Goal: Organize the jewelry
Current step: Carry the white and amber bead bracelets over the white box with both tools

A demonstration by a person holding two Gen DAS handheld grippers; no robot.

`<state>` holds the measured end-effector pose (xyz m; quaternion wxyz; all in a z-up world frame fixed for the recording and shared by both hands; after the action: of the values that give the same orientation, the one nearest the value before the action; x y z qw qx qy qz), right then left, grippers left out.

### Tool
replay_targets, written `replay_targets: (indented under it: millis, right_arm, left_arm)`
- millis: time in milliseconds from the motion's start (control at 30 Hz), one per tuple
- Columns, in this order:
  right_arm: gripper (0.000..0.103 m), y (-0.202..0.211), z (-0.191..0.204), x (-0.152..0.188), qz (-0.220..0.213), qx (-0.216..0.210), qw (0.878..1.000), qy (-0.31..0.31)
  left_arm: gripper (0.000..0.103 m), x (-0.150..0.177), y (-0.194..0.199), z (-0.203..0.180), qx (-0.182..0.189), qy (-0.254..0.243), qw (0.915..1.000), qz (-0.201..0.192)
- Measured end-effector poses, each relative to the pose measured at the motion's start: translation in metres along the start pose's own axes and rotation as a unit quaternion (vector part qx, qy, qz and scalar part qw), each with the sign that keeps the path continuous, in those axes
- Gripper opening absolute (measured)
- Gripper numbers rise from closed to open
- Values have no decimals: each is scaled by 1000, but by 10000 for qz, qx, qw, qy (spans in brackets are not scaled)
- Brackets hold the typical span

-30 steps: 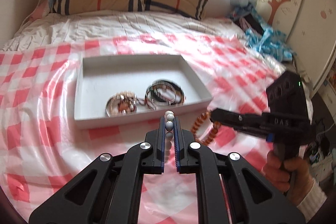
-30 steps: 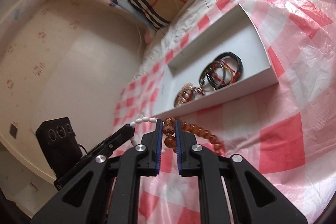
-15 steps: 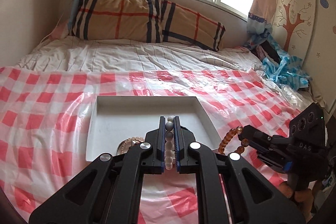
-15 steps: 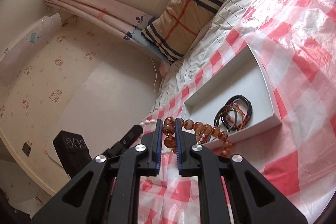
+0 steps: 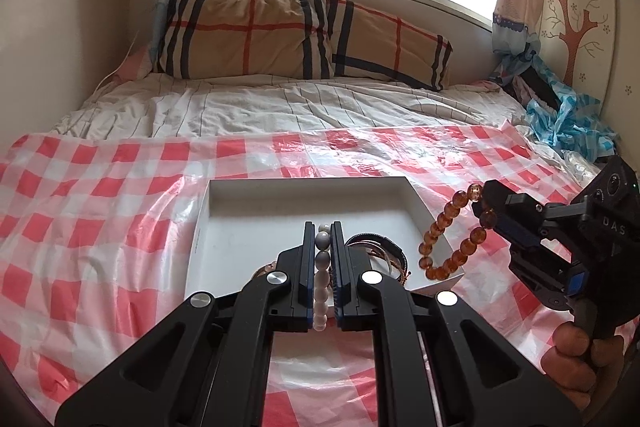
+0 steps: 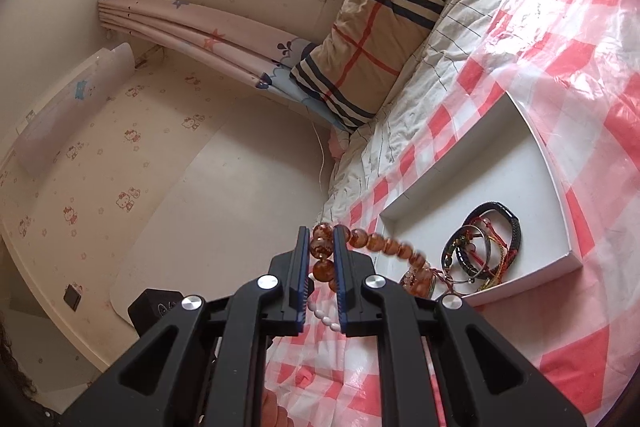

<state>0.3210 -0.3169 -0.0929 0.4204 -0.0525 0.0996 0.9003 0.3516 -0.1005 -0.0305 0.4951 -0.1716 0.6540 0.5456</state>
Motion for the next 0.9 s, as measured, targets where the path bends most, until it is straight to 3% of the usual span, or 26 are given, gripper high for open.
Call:
replay_targets:
  millis: [900]
  right_arm:
    - [13,-4,-13,-15,-129,287,9995,-45]
  left_arm:
    - [7,-7,-26,3,222,220,9995,35]
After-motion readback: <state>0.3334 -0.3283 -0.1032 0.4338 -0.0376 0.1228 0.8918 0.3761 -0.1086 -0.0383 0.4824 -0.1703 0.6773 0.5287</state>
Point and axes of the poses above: each gripper's, at about its wrist camera, not at the fingertips, and y roughly against the way its jaws point, z to its left, x to its underside, the point moved 4 cm from there along -y, roughly the way its jaws point, and after that the axes turned 14 degrees about -y, right-handed, at the moved point
